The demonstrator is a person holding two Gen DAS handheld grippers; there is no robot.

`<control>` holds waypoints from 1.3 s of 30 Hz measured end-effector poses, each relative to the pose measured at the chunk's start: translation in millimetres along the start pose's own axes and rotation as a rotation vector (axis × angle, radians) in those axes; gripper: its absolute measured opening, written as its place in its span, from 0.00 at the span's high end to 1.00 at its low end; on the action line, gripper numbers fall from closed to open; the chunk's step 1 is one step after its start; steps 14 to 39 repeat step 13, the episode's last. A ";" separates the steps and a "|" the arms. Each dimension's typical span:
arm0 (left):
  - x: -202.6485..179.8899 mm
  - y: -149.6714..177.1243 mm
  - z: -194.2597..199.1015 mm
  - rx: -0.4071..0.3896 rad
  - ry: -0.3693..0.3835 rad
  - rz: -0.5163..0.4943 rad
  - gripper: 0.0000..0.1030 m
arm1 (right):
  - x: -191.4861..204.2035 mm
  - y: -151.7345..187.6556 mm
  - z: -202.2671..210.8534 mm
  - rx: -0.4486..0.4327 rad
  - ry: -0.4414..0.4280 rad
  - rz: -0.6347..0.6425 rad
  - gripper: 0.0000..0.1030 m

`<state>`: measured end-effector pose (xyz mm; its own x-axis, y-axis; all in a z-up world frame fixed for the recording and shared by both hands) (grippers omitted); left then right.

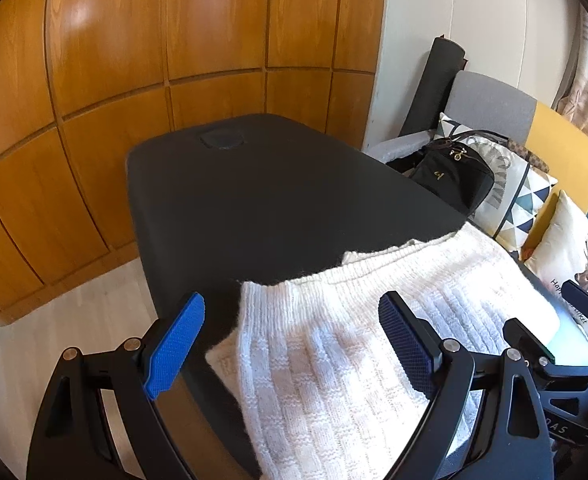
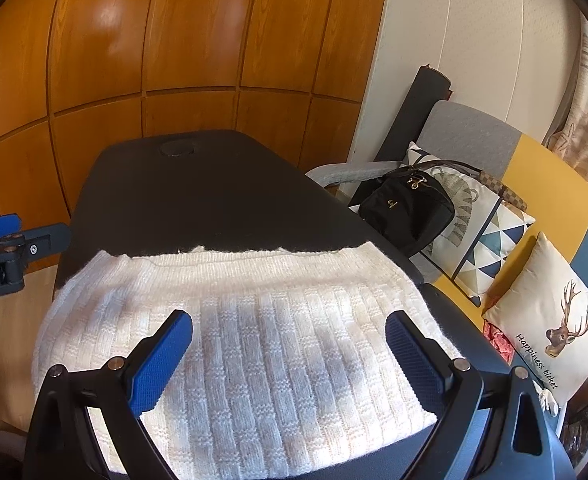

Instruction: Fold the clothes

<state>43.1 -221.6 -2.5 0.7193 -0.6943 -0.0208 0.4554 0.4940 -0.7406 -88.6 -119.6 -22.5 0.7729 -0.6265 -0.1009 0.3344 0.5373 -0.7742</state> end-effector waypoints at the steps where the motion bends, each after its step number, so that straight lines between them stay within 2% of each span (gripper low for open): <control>1: 0.0 0.6 0.3 0.005 0.008 0.001 0.11 | -0.8 -0.3 0.1 -0.001 -0.001 -0.005 0.04; 4: -0.1 2.2 1.5 0.016 0.026 0.005 0.11 | -2.6 0.5 1.0 -0.003 0.008 -0.010 0.04; 13: -6.4 7.1 6.1 0.014 0.003 -0.035 0.11 | -13.8 7.7 0.2 0.015 0.050 -0.058 0.04; 39: -6.4 7.1 6.1 0.014 0.003 -0.035 0.11 | -13.8 7.7 0.2 0.015 0.050 -0.058 0.04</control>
Point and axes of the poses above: each gripper's, at about its wrist camera, not at the fingertips, and z roughly against the way its jaws point, x to its left, y to its underside, the point moved 3 cm from there along -z, roughly the way its jaws point, and after that the axes turned 3 degrees about -z, right-handed, at the moved point
